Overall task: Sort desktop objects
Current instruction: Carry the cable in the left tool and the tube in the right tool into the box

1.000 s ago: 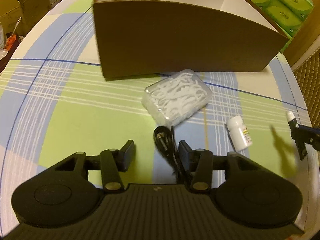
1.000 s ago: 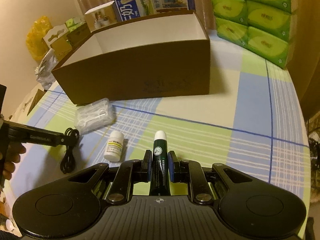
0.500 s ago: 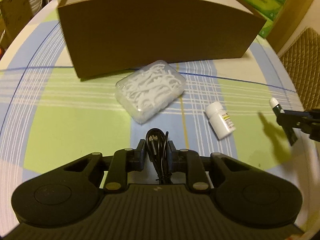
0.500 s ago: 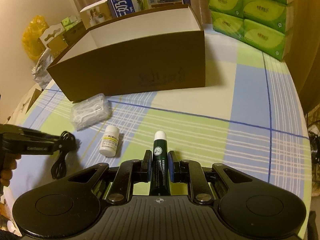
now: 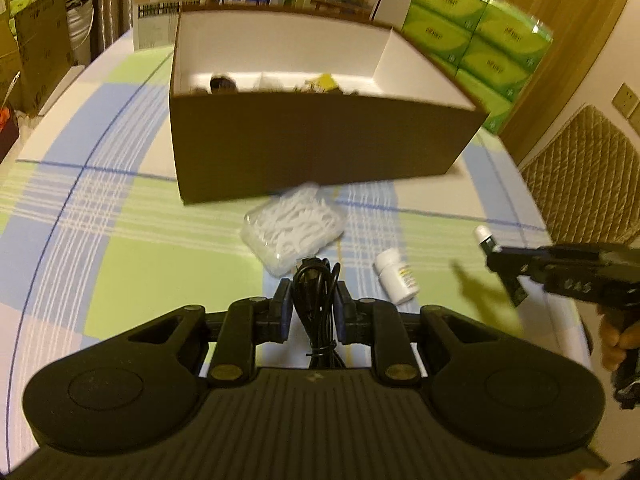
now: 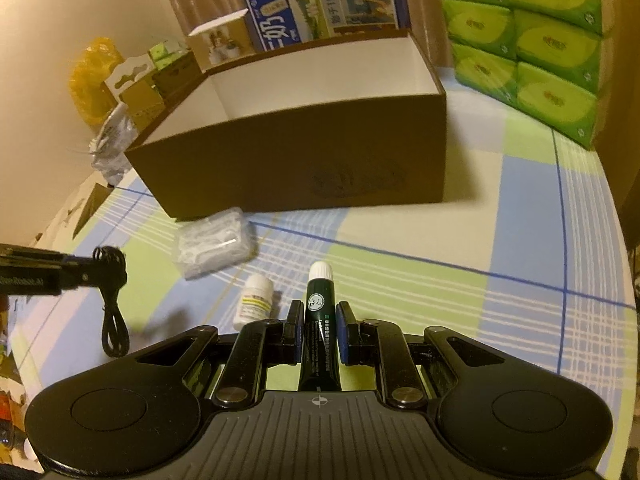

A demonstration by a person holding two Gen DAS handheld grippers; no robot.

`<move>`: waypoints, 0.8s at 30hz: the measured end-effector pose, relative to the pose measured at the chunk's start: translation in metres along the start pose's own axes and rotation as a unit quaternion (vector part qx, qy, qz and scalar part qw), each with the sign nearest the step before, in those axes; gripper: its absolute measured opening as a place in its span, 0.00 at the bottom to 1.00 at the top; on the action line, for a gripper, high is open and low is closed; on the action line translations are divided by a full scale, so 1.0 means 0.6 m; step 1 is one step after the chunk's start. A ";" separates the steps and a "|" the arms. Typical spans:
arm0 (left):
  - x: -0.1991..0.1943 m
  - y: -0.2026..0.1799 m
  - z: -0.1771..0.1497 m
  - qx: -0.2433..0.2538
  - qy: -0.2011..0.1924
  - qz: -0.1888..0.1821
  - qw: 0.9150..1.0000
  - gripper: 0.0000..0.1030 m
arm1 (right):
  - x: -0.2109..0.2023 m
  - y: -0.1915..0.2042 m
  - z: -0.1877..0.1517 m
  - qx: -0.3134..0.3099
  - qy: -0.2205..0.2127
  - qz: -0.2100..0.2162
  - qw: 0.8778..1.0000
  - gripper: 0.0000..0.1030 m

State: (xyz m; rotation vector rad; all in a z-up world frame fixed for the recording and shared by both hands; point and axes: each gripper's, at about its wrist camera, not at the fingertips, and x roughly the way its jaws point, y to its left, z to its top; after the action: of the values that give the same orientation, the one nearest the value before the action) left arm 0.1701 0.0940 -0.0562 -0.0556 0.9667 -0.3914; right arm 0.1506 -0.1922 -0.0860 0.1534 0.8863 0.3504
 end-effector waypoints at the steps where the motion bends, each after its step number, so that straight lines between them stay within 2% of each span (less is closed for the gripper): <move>1: -0.006 -0.001 0.004 0.000 -0.005 -0.002 1.000 0.16 | -0.001 0.001 0.004 -0.001 -0.002 0.002 1.000 0.13; 12: -0.040 -0.016 0.080 0.016 -0.064 -0.031 0.997 0.16 | -0.011 0.014 0.075 -0.023 -0.038 0.036 0.998 0.13; 20: -0.052 -0.019 0.177 0.030 -0.115 -0.053 0.992 0.16 | -0.002 0.033 0.180 -0.050 -0.082 0.069 0.993 0.13; 24: -0.036 -0.012 0.234 0.030 -0.125 -0.054 0.990 0.16 | 0.024 0.042 0.237 -0.059 -0.092 0.076 0.991 0.13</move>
State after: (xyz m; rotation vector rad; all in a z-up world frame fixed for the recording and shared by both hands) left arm 0.2705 0.0771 0.0429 -0.0995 0.7051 -0.5010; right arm 0.2637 -0.1619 -0.0006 0.1411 0.6719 0.5222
